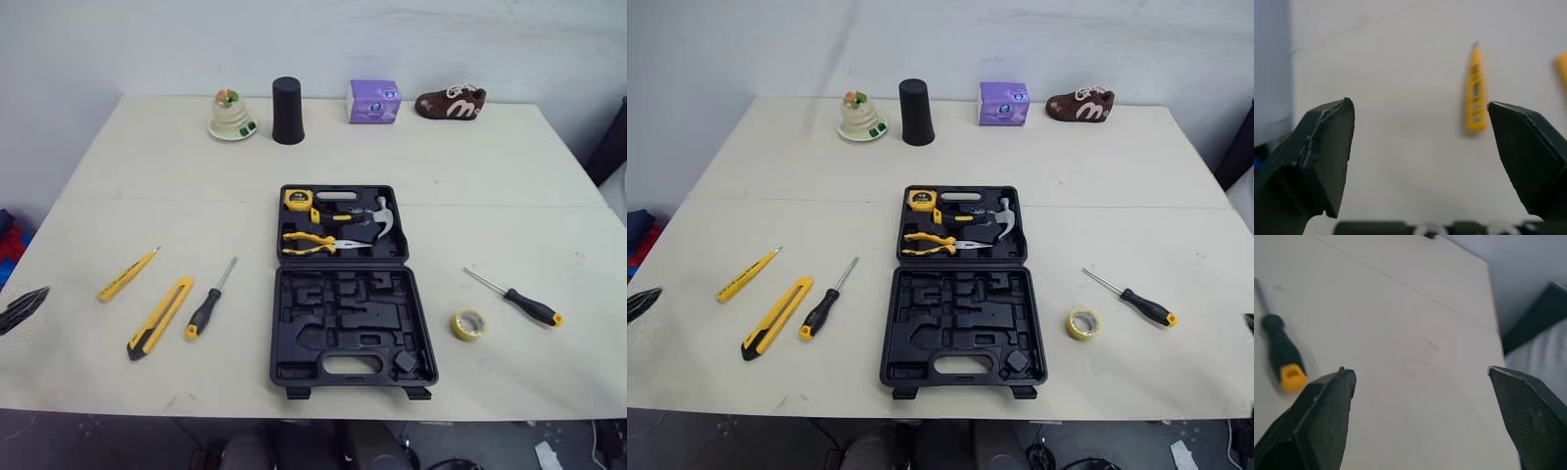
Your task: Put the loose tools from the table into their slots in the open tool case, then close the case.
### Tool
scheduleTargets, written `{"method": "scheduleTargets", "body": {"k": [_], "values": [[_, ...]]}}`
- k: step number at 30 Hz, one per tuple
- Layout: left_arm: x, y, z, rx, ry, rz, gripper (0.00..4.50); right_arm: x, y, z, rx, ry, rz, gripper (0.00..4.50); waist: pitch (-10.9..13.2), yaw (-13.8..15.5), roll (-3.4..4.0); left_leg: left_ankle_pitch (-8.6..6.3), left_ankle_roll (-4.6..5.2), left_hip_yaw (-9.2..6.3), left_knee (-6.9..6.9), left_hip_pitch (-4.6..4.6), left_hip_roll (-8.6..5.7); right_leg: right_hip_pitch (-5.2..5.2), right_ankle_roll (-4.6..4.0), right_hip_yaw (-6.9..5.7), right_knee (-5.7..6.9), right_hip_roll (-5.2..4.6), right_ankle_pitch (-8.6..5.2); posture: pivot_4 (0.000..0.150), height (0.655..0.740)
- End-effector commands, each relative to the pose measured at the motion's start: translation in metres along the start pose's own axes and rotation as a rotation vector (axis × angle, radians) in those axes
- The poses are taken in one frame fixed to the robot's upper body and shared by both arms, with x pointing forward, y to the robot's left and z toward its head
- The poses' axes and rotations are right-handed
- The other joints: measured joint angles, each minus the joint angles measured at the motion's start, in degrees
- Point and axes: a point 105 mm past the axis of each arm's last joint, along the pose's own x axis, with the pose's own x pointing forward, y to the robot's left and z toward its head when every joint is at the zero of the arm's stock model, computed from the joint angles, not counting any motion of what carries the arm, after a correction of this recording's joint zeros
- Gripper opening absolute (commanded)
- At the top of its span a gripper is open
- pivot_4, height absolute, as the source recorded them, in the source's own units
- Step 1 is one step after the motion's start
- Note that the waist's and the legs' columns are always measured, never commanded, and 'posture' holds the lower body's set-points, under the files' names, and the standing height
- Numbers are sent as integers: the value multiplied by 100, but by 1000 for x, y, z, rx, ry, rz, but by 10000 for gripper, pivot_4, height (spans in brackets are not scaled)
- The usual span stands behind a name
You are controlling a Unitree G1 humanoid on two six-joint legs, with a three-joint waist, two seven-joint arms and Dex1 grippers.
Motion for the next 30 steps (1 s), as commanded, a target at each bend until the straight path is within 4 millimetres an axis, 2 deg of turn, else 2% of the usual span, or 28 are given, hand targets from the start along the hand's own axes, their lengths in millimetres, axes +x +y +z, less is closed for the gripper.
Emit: {"method": "scheduleTargets", "body": {"k": [1,3,5,7,9,13,16,22,27,30], "values": [[17,-46,29,-83,7,-183,45000,31,21,35,44,-172,138,44809,3,5,5,1,-4,-1,-2,-6,3,-7,-2,0,1,5,-2,1500,7400],[26,-74,32,-105,96,-252,45000,53,47,51,17,-220,272,44809,11,33,18,5,3,-2,0,-11,3,-11,4,-1,3,11,-9,1500,7400],[31,-102,23,-107,210,-289,45000,69,76,69,-42,-295,417,44809,11,55,18,15,16,-3,1,-9,5,-12,6,7,3,21,-16,1500,7400],[40,-125,24,-177,192,-280,45000,81,105,86,-140,-367,571,44809,15,77,24,13,9,-3,6,-8,15,-11,6,13,3,40,-16,1500,7400],[46,-136,25,-205,177,-241,45000,88,117,98,-168,-422,618,44809,21,135,29,14,8,-3,14,-4,17,-9,8,12,9,47,-15,1500,7400],[61,-171,16,-132,230,-231,45000,103,144,113,-150,-489,740,44809,21,193,25,35,-29,-13,40,-7,23,-6,8,23,27,55,-15,1500,7400],[67,-167,7,-85,270,-147,45000,106,155,114,-133,-482,798,44809,19,248,21,37,-31,-17,49,-8,20,-2,7,30,28,56,-14,1500,7400],[87,-184,-6,-89,308,-96,45000,105,167,111,-123,-474,845,44809,19,317,22,35,-31,-15,49,-10,16,-3,-3,31,24,54,-20,1500,7400],[96,-197,-10,-142,309,-136,45000,104,171,114,-116,-474,840,44809,18,324,19,33,-31,-15,50,-11,17,-4,-4,31,25,54,-20,1500,7400],[96,-194,-18,-120,364,-115,36628,103,172,113,-117,-467,829,45000,18,305,19,34,-34,-15,53,-8,13,-3,-4,33,29,58,-20,1500,7400]]}}
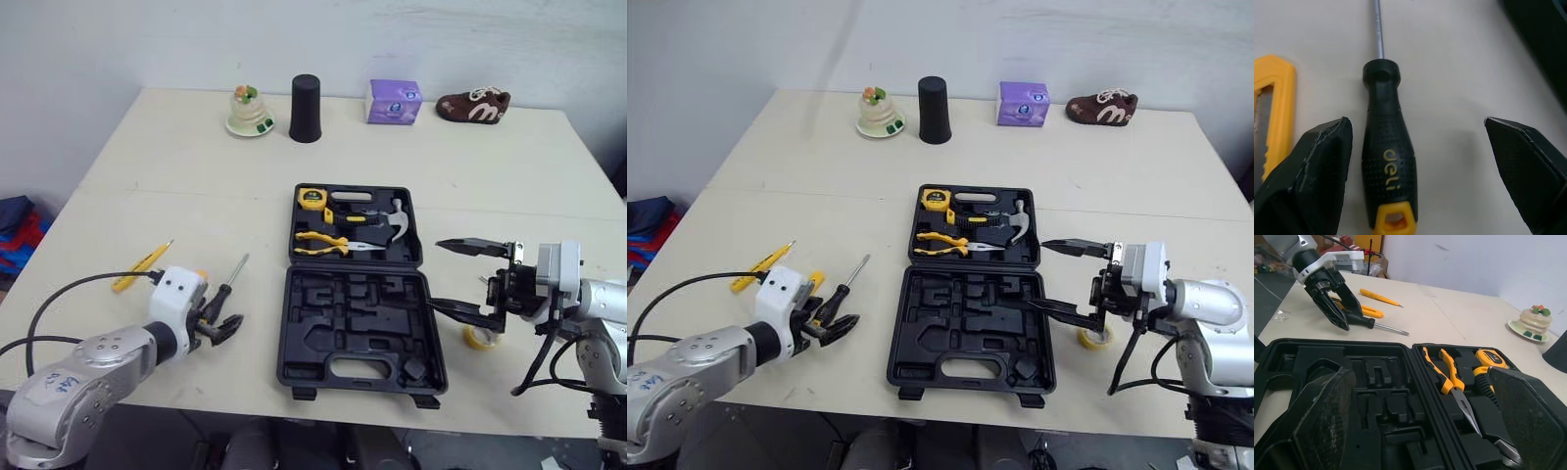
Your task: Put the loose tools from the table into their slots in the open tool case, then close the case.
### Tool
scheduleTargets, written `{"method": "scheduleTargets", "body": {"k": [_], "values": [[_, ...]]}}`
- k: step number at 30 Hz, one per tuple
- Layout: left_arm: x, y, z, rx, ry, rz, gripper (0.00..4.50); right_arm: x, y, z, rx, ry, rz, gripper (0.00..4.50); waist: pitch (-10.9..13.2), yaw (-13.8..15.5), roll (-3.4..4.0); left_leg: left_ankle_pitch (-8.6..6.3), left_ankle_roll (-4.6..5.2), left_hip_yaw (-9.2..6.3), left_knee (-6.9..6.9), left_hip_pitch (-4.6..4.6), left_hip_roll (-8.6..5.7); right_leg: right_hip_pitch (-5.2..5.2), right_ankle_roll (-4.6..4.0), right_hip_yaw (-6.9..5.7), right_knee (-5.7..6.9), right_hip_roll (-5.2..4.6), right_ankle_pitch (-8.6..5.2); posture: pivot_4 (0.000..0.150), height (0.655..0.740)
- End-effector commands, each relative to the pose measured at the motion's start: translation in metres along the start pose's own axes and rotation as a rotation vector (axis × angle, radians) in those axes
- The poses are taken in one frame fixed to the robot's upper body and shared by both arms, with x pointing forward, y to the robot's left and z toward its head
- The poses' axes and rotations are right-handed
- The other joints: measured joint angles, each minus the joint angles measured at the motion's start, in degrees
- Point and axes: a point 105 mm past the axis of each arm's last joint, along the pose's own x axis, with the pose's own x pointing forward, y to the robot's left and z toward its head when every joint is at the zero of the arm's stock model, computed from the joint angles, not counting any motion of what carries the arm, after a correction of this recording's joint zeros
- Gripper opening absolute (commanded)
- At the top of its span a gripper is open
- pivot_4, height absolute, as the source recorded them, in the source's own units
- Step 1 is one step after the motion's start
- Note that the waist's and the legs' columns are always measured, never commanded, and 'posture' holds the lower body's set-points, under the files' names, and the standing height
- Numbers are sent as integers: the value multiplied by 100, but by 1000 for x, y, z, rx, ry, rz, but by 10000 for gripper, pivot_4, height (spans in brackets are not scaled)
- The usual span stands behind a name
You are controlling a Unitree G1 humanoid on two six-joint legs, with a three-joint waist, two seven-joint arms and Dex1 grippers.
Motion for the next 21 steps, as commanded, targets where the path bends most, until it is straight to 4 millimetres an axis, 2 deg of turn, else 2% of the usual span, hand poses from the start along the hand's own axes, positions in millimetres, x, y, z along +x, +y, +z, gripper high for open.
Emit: {"method": "scheduleTargets", "body": {"k": [1,5,6,9,12,13,15,17,19,21], "values": [[-2,7,-4,29,41,48,31567,-2,1,10,-39,-10,-14,45000,0,-10,0,0,-1,0,0,1,-1,0,-1,0,2,1,-1,1500,7400],[-5,11,-8,38,77,53,12401,-11,4,5,-38,14,-42,45000,0,0,0,-1,-4,-3,0,1,2,0,-7,-2,2,0,-4,1500,7400],[-6,14,-8,42,82,60,10373,-14,4,4,-40,21,-50,45000,-1,0,-1,-1,-4,-3,-1,0,3,0,-7,-2,1,-1,-4,1500,7400],[-7,18,8,92,24,36,10404,-24,4,2,-47,43,-82,45000,-1,-1,-1,-2,-3,-1,0,0,4,0,-7,0,0,-2,-4,1500,7400],[-9,6,51,191,-146,-83,10404,-38,3,0,-66,77,-121,45000,0,7,-1,-1,-3,-3,0,0,0,0,-8,-5,1,-1,-4,1500,7400],[-11,2,65,225,-202,-126,10404,-42,3,-1,-71,90,-130,45000,1,30,-3,-2,-3,-2,0,0,3,1,-9,-6,2,-3,-5,1500,7400],[-24,-26,96,379,-317,-353,10404,-54,4,-3,-83,136,-155,45000,1,87,-3,-1,-3,-7,0,-5,-3,1,-10,-18,-3,-4,-5,1500,7400],[-31,-40,113,556,-315,-513,10404,-69,6,-8,-74,210,-174,45000,0,145,-3,-5,-5,-1,-2,-9,-16,0,-12,-25,-13,0,-6,1500,7400],[-29,-40,117,648,-275,-562,10404,-76,8,-12,-63,252,-181,45000,-4,149,4,-10,-7,3,-9,-9,-21,1,-13,-35,-27,4,-7,1500,7400],[-11,-57,133,741,-244,-619,10404,-90,4,-16,-51,306,-229,45000,-7,152,14,-13,0,21,-27,5,-35,3,-12,-32,-34,4,-7,1500,7400]]}}
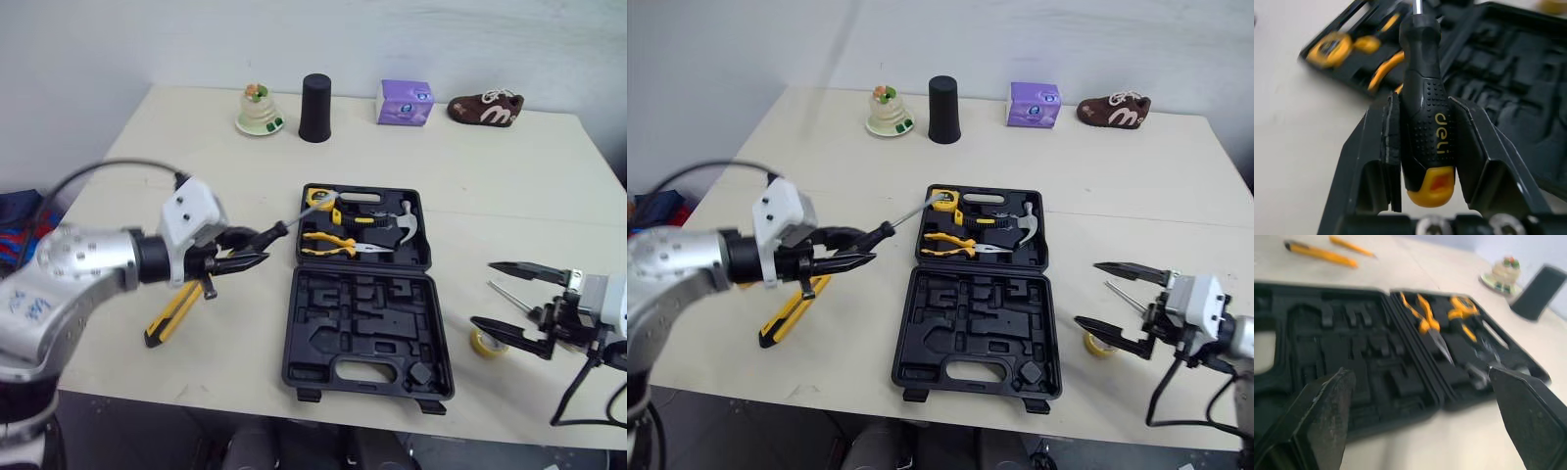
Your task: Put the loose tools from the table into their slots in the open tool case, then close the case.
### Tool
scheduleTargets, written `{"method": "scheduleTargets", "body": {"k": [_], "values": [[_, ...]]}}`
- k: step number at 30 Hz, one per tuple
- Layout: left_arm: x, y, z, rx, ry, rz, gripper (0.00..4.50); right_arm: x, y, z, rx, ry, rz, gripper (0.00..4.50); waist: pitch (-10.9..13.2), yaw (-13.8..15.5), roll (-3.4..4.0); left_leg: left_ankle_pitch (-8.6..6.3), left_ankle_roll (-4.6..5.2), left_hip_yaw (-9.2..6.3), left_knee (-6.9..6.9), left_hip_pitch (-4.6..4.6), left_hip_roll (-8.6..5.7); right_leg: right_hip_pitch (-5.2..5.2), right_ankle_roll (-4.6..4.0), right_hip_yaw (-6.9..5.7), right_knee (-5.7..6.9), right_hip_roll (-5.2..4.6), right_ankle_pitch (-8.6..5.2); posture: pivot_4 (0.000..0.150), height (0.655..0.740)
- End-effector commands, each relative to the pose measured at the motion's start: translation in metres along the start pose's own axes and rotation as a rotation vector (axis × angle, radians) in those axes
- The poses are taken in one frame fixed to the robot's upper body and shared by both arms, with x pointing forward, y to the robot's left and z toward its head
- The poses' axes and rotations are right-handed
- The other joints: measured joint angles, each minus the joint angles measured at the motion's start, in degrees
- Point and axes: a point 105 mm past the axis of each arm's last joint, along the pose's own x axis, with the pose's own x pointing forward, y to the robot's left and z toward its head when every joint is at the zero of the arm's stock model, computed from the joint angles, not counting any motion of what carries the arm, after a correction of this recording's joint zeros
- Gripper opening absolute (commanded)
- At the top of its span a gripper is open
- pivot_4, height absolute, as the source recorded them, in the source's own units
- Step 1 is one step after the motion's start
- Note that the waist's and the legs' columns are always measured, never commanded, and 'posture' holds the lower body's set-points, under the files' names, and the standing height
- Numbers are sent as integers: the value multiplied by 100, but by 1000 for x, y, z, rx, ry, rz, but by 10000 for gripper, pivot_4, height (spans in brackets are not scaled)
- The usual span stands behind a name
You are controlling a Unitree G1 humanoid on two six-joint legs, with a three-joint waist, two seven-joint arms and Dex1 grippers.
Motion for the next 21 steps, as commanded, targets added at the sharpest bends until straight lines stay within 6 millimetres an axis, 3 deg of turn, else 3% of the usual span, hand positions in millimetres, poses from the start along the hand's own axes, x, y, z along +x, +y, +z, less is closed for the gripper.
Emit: {"method": "scheduleTargets", "body": {"k": [1,6,12,21], "values": [[36,0,10,98,53,-150,10404,-19,-12,-3,-30,68,-67,45000,1,8,2,3,9,-1,4,-3,-7,2,5,-1,-1,18,1,1500,7400],[81,-18,10,208,226,-331,10404,-21,-15,-4,-30,86,-75,45000,7,-31,-5,-4,31,7,62,-30,-4,-2,46,19,-4,32,20,1500,7400],[125,-19,0,318,323,-337,10404,-13,-3,2,-35,77,-71,45000,8,-1,-6,-3,33,2,78,-31,0,-5,60,37,5,36,22,1500,7400],[129,-11,-18,319,390,-322,10404,-9,5,10,-39,81,-97,45000,8,4,-6,-4,35,1,78,-36,4,-9,59,71,7,28,22,1500,7400]]}}
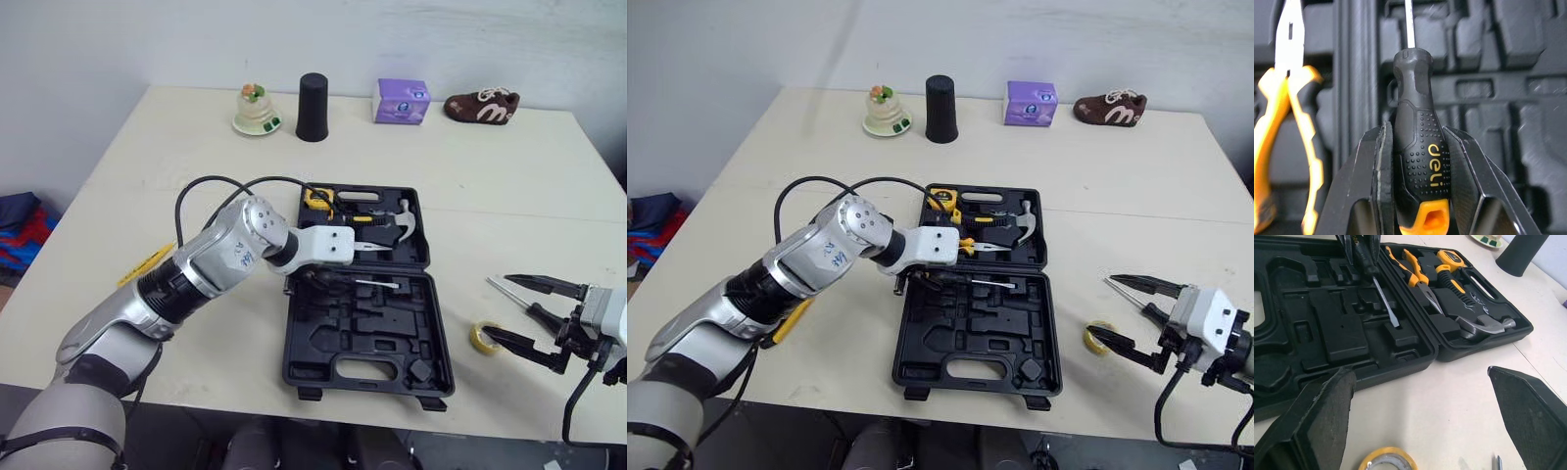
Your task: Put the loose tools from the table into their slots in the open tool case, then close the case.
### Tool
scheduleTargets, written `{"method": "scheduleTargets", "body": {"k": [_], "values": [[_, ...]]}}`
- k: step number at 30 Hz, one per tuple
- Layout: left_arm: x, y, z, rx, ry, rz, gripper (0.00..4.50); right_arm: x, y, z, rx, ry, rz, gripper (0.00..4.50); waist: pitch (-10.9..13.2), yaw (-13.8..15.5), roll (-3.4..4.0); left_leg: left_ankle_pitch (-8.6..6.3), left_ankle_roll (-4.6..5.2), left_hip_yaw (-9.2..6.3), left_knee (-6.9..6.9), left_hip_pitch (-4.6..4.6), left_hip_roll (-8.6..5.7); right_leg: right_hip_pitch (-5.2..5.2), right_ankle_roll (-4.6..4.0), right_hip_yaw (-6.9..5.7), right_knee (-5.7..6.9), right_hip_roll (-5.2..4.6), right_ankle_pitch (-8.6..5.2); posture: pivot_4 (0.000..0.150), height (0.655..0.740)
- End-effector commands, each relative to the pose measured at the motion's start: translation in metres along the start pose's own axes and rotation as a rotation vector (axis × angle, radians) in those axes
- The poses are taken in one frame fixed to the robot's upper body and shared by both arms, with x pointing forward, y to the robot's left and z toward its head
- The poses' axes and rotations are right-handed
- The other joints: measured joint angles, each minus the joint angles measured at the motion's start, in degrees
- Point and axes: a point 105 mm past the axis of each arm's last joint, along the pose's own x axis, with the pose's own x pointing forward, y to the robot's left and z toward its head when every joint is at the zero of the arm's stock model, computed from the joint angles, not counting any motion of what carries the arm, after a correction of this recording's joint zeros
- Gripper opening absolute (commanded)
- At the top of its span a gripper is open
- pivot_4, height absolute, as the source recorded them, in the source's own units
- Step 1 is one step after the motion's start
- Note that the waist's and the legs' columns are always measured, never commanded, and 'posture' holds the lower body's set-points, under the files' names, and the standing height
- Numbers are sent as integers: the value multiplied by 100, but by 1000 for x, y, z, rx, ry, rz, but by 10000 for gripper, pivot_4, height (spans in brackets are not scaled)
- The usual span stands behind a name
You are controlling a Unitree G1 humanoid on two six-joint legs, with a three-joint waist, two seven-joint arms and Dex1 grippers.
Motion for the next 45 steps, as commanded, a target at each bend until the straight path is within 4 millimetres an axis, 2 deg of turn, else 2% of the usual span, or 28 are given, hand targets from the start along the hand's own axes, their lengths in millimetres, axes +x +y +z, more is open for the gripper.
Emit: {"method": "scheduleTargets", "body": {"k": [1,12,14,15,18,24,27,28,30,33,35,41,45], "values": [[-4,5,4,33,-11,34,10404,-2,-2,13,-37,-21,-32,45000,0,7,0,-1,3,0,0,0,-1,0,0,0,0,-2,0,1500,7400],[2,6,7,60,-19,31,10404,8,3,20,-26,-33,-33,45000,0,6,0,-5,15,0,4,-6,-9,0,1,-3,-1,-10,0,1500,7400],[1,5,12,42,-66,21,20867,8,3,21,-24,-34,-34,45000,0,6,0,-5,15,-1,4,-6,-8,0,1,-3,0,-9,0,1500,7400],[0,5,14,37,-85,16,23498,8,3,21,-23,-34,-34,45000,0,7,0,-5,15,0,4,-6,-8,0,1,-3,0,-10,0,1500,7400],[-8,5,25,70,-180,12,37341,9,2,23,-20,-37,-37,45000,0,10,0,-4,16,-2,7,-8,-6,0,2,-5,1,-11,1,1500,7400],[-22,14,34,66,-400,80,37341,10,2,24,-15,-38,-41,45000,0,8,1,-4,16,-1,5,-7,-5,0,2,-7,2,-11,1,1500,7400],[-30,14,44,-64,-661,74,29458,10,1,23,-12,-39,-47,45000,0,12,0,-4,18,-3,11,-8,1,0,4,-9,9,-15,1,1500,7400],[-31,13,44,-104,-701,58,24819,10,1,23,-11,-38,-48,45000,0,11,0,-4,19,-4,11,-10,2,0,5,-10,7,-16,2,1500,7400],[-17,12,27,-145,-685,77,14800,11,0,23,-9,-40,-51,45000,-1,5,1,-4,21,-2,12,-10,-1,0,9,-17,8,-17,3,1500,7400],[-3,8,17,-163,-675,84,187,12,-1,22,-8,-41,-55,45000,-1,-3,1,-4,20,6,10,2,-11,4,13,-27,9,-11,5,1500,7400],[6,5,13,-137,-650,89,187,13,-1,21,-7,-42,-57,45000,0,8,1,-3,19,4,10,0,-10,2,13,-27,10,-10,5,1500,7400],[40,-1,-1,-245,-581,89,187,13,-1,21,-3,-45,-71,45000,-1,20,1,-11,32,3,10,-6,-11,3,14,-30,0,-21,5,1500,7400],[60,-15,-23,-319,-456,26,187,11,-1,19,1,-37,-83,45000,-7,13,3,-11,33,3,11,-5,-8,7,17,-47,-1,-23,7,1500,7400]]}}
